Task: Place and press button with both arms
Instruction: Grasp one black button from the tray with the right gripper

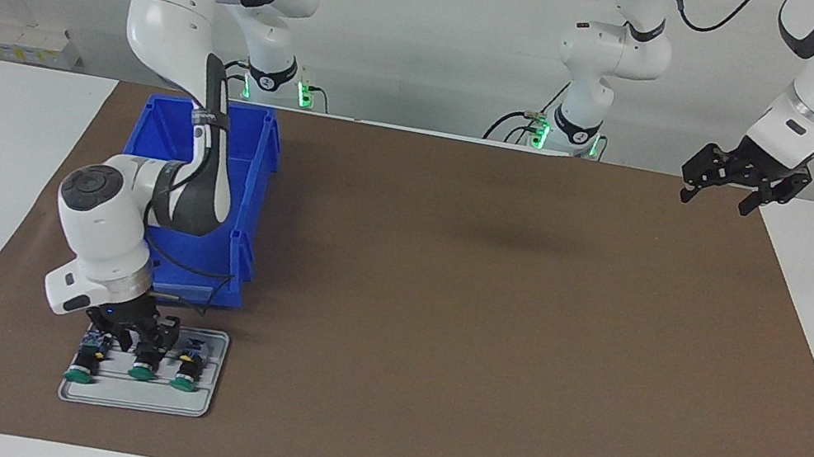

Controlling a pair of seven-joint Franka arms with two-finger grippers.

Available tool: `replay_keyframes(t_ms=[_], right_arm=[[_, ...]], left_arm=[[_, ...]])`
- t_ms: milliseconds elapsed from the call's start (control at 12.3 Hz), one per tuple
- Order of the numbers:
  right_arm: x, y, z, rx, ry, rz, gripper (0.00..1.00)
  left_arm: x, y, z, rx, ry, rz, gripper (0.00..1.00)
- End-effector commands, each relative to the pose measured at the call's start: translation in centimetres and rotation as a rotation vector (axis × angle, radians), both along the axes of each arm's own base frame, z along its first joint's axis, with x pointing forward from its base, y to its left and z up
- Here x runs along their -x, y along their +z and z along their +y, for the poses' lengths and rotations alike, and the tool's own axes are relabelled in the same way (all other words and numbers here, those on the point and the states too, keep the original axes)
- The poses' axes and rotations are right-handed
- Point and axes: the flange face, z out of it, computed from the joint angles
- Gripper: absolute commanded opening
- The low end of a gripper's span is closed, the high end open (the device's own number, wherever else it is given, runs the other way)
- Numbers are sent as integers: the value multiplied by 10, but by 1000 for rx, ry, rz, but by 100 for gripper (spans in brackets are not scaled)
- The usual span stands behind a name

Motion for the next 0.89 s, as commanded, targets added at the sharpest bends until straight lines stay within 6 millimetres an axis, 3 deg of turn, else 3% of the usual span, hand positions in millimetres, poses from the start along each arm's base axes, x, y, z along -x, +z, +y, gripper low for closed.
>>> replay_keyframes(t_ms=[0,243,406,649,811], right_arm=[[1,-3,0,4,6,6,43],[3,-7,5,-3,1,18,24],[4,-3,7,-5,2,27,0],[2,9,8,4,7,79,0],[-5,46,11,5,7,101,0]], left_arm=[[6,1,4,0,-1,4,100],[6,1,4,0,-1,4,100],[6,1,4,0,-1,4,100],[6,1,4,0,-1,4,100],[6,1,4,0,-1,4,100]])
